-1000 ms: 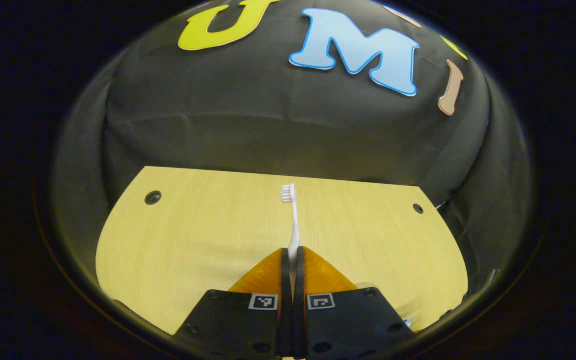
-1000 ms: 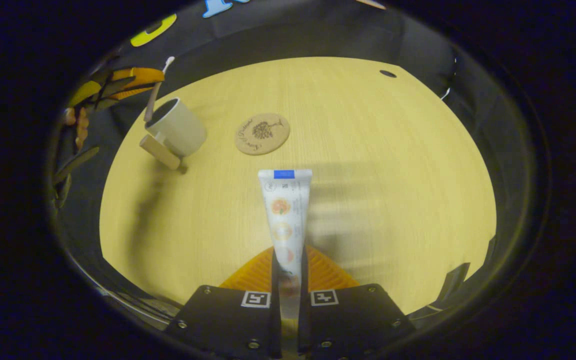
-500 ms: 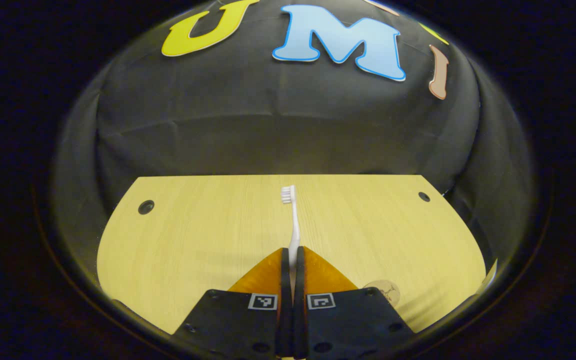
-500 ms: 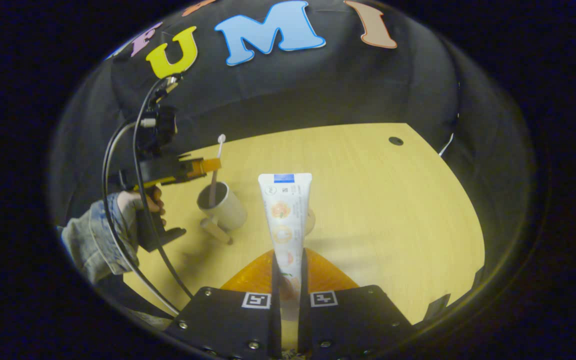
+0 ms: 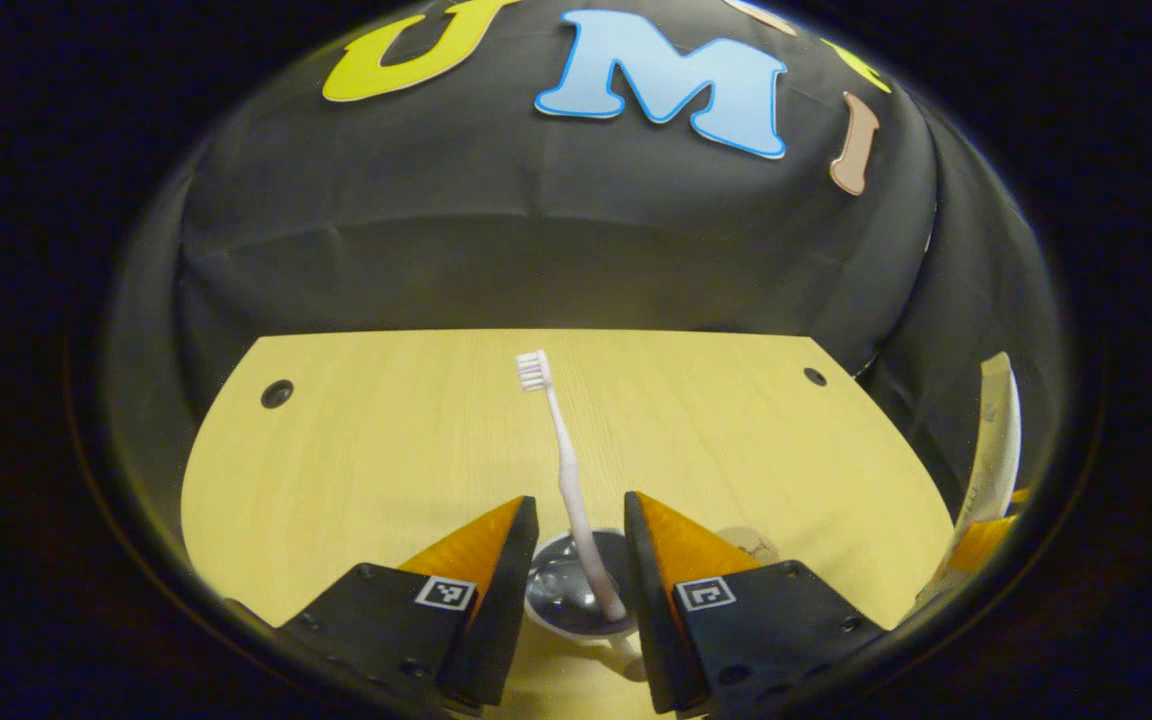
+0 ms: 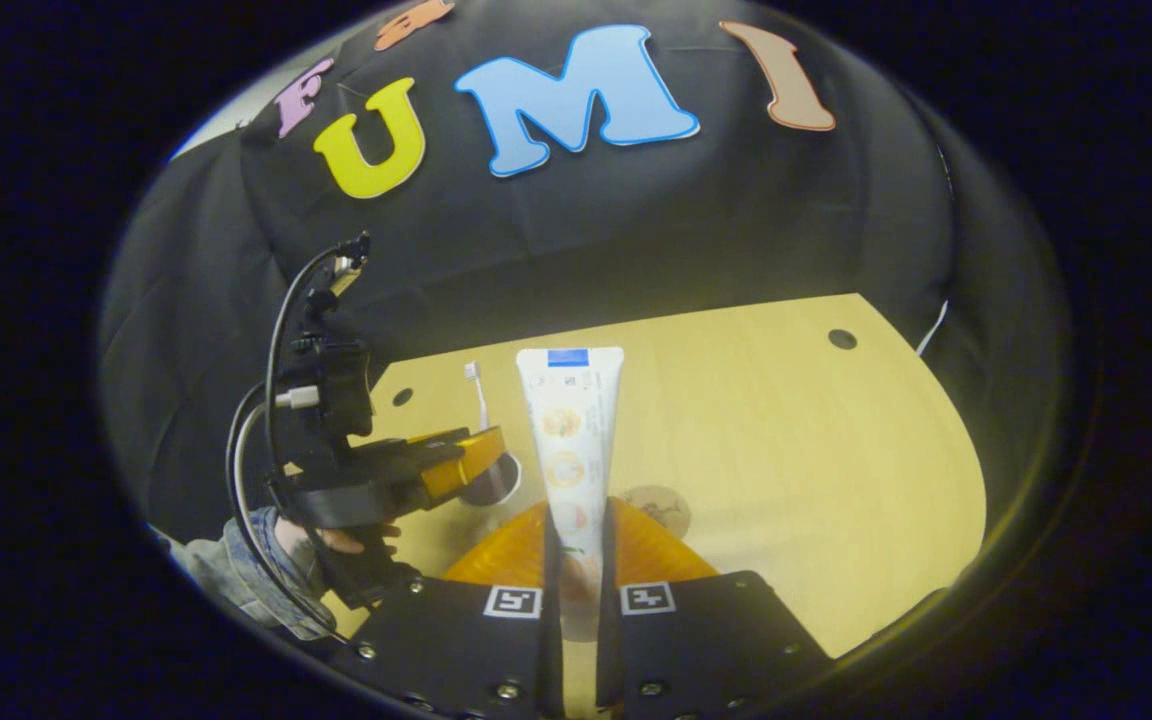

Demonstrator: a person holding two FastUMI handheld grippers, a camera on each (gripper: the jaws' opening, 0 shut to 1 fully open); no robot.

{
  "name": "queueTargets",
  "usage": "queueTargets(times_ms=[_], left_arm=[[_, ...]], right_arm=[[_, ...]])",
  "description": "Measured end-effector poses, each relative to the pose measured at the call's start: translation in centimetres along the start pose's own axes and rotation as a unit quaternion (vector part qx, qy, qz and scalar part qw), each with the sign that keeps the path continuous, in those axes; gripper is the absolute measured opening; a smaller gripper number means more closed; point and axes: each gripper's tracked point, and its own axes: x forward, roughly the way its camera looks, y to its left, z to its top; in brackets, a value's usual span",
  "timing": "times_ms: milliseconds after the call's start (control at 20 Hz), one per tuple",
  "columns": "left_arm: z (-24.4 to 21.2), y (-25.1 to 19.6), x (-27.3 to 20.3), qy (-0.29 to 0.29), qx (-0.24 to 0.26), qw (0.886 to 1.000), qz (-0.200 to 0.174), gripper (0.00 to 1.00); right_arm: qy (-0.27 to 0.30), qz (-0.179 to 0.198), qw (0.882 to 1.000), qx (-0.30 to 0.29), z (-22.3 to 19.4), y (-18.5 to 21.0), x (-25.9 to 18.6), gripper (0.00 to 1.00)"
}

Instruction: Put the toothbrush and toothpaste on the desktop into the cup, then pick up the cup and place it on the coaster on the desktop.

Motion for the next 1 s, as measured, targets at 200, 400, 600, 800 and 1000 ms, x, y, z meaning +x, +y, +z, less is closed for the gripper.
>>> queueTargets(times_ms=[200,400,600,800,1000], left_arm=[[-0.5,1.8,-3.0,-0.002,-0.009,1.0,0.0,0.58],[-1.8,4.7,-6.5,-0.002,-0.028,0.999,0.024,0.6],[-3.5,8.1,-11.1,-0.005,-0.044,0.998,0.049,0.59],[-6.1,13.2,-16.2,-0.002,-0.059,0.993,0.099,0.6],[-8.8,17.7,-21.3,-0.005,-0.092,0.984,0.152,0.6]], right_arm=[[0.006,0.025,1.0,-0.003,0.6,2.0,2.2,0.14],[-0.005,0.056,0.998,0.013,2.6,4.5,4.8,0.14],[-0.01,0.093,0.995,0.037,4.3,6.9,8.0,0.14],[-0.004,0.107,0.993,0.043,4.3,8.3,11.2,0.13],[0.005,0.096,0.995,0.025,3.5,8.7,14.8,0.14]])
